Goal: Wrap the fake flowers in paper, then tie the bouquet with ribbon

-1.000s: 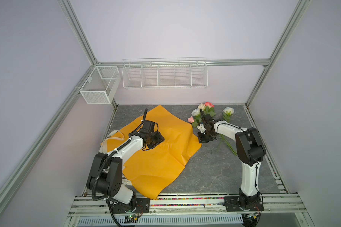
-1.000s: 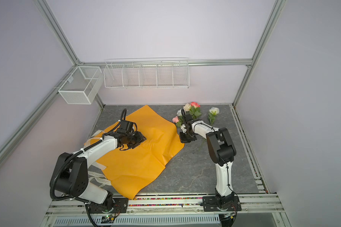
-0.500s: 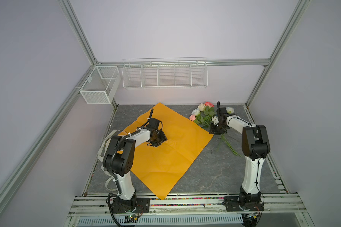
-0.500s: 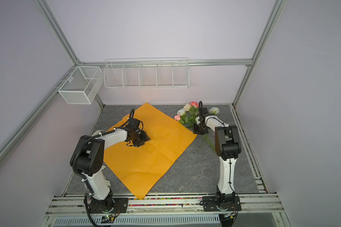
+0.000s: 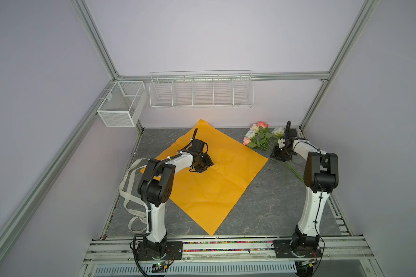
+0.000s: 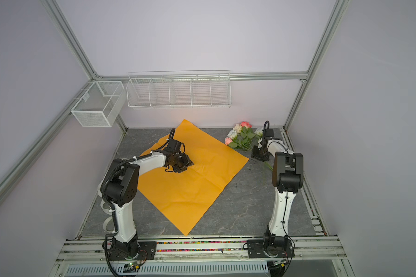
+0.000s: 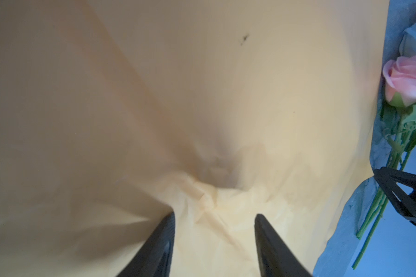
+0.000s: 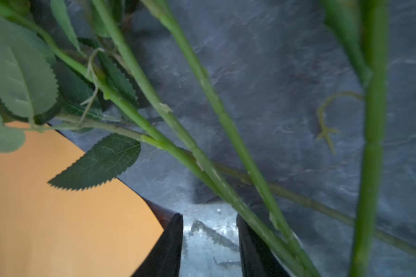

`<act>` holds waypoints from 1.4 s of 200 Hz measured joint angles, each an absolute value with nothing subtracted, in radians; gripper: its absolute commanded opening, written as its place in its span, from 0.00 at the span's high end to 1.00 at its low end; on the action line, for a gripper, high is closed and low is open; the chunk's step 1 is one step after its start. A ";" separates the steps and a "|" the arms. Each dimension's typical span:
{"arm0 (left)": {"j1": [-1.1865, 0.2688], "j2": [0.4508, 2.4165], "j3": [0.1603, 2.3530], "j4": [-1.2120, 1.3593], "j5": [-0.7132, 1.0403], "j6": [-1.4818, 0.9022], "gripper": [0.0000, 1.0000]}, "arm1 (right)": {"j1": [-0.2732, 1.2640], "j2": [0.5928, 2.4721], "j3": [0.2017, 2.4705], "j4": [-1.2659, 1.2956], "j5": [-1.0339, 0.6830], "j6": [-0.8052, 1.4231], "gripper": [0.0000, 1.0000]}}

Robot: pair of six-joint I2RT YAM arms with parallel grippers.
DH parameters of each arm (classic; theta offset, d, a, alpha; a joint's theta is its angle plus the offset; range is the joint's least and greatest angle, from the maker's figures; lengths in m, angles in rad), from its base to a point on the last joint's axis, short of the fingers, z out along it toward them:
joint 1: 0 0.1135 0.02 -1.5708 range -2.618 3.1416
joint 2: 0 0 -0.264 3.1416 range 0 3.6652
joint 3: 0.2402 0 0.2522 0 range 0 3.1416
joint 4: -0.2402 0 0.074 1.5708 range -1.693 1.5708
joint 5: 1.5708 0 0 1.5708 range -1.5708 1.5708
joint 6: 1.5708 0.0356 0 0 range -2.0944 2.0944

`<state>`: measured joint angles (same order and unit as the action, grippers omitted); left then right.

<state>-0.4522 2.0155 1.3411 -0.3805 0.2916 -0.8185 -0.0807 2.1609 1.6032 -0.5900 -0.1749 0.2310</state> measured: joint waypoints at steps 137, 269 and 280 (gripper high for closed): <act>-0.515 1.749 1.196 -0.307 0.227 -0.900 0.41 | 0.151 1.846 1.322 -0.517 -0.267 0.295 0.56; -0.451 1.658 0.855 -0.226 0.288 -0.918 0.43 | 0.241 1.973 1.328 -0.554 -0.204 0.279 0.62; -0.460 1.658 0.852 -0.215 0.289 -0.928 0.43 | 0.227 1.973 1.345 -0.568 -0.209 0.260 0.59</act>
